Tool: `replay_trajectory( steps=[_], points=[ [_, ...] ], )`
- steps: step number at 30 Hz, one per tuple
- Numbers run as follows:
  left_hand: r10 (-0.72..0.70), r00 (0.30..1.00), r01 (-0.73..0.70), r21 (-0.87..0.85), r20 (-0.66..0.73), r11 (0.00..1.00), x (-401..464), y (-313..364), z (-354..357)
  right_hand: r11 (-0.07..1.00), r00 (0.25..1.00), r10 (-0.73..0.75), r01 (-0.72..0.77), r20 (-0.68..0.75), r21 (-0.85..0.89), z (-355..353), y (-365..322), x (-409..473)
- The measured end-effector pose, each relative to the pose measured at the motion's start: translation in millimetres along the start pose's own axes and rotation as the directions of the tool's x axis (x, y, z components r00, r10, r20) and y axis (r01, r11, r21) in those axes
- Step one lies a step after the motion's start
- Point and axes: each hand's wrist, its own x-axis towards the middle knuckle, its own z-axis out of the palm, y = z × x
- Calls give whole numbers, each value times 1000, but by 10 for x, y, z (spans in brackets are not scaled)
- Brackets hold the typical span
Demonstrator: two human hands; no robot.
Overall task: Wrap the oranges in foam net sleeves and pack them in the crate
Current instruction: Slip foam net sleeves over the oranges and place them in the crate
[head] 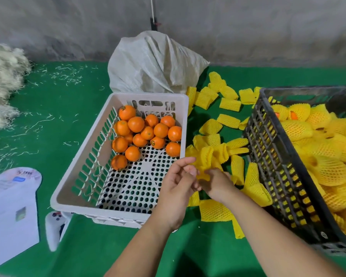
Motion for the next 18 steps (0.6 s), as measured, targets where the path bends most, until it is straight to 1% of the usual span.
replay_trajectory(
  steps=[1, 2, 3, 4, 5, 6, 7, 8, 9, 10, 11, 12, 13, 14, 15, 16, 17, 18],
  points=[
    [-12, 1000, 11, -33, -7, 999, 9, 10, 3, 998, 997, -1, 6, -77, 64, -42, -65, 9],
    [-24, 1000, 23, -63, -14, 998, 19, 19, 3, 985, 986, -7, 35, -165, 169, -89, -132, 17],
    [-36, 999, 34, -92, -22, 995, 26, 26, 0, 952, 962, -17, 98, -271, 290, -145, -200, 13],
    [-51, 998, 46, -119, -37, 992, 29, 26, -4, 901, 913, -30, 201, -408, 384, -203, -277, -10],
    [-65, 996, 55, -147, -59, 988, 33, 21, -12, 848, 834, -57, 330, -548, 415, -263, -378, -47],
    [-75, 993, 61, -160, -86, 985, 42, 21, -10, 803, 745, -115, 459, -658, 379, -314, -506, -78],
    [-87, 990, 68, -167, -110, 984, 52, 26, -6, 761, 665, -212, 572, -716, 306, -346, -655, -97],
    [-98, 986, 75, -165, -136, 983, 63, 36, -2, 713, 606, -335, 663, -721, 226, -356, -811, -96],
    [-104, 982, 76, -171, -160, 982, 58, 53, 9, 664, 574, -460, 729, -678, 167, -336, -964, -86],
    [-96, 976, 66, -155, -193, 986, 51, 71, 15, 628, 565, -566, 767, -600, 130, -289, -1096, -61],
    [-80, 969, 48, -138, -234, 989, 46, 88, 5, 614, 578, -641, 781, -504, 114, -230, -1202, -23],
    [-63, 958, 31, -118, -280, 993, 34, 107, -29, 629, 614, -679, 769, -402, 112, -164, -1278, 16],
    [-96, 950, 42, -181, -298, 982, 36, 135, -78, 666, 662, -682, 738, -311, 111, -101, -1326, 64],
    [-176, 944, 88, -298, -281, 950, 58, 183, -131, 712, 709, -661, 696, -245, 93, -51, -1353, 103],
    [-260, 937, 149, -407, -232, 901, 93, 233, -179, 754, 745, -631, 655, -214, 57, -19, -1365, 138],
    [-338, 927, 235, -446, -165, 864, 148, 284, -228, 780, 765, -610, 626, -209, 16, -4, -1354, 171],
    [-434, 898, 354, -465, -74, 811, 227, 363, -293, 797, 777, -593, 604, -210, -15, -6, -1340, 203],
    [-517, 856, 469, -402, -13, 787, 328, 458, -390, 812, 793, -578, 581, -192, -48, -12, -1313, 233]
  ],
)
